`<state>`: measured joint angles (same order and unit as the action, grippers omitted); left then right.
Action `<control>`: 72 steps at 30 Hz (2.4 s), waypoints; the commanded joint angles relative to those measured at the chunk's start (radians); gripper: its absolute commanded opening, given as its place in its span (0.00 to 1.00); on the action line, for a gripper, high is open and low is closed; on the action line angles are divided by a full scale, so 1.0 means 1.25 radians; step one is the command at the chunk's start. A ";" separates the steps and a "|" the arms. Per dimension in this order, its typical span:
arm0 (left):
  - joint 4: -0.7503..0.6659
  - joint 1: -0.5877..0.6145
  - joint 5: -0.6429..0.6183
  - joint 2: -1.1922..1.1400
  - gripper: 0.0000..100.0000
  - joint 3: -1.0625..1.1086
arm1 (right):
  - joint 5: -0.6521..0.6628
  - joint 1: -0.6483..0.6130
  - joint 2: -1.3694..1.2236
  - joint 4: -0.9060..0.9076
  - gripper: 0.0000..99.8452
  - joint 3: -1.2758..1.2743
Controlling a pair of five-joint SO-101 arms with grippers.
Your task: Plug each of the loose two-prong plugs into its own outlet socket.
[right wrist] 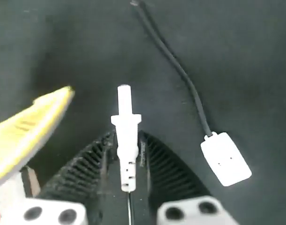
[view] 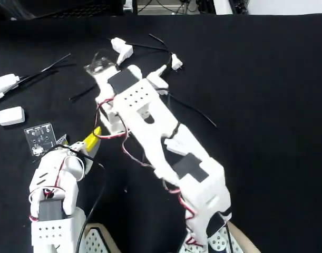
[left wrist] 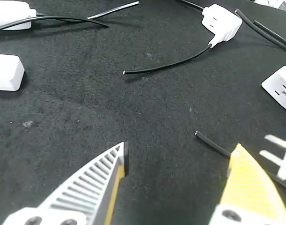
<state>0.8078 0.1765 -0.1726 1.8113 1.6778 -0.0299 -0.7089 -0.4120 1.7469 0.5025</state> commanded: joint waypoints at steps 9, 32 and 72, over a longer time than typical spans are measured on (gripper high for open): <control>-0.001 0.007 -0.002 0.009 0.34 -0.035 | -0.033 -0.130 0.154 0.011 0.01 -0.045; 0.000 0.006 -0.002 0.009 0.34 -0.036 | -0.010 -0.079 0.159 -0.075 0.01 -0.333; 0.033 -0.001 -0.004 0.009 0.34 -0.050 | -0.033 -0.090 0.159 0.006 0.01 -0.004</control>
<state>0.8462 0.1811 -0.1757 1.8174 1.6410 -0.0637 -0.8286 -0.2601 1.7515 0.4365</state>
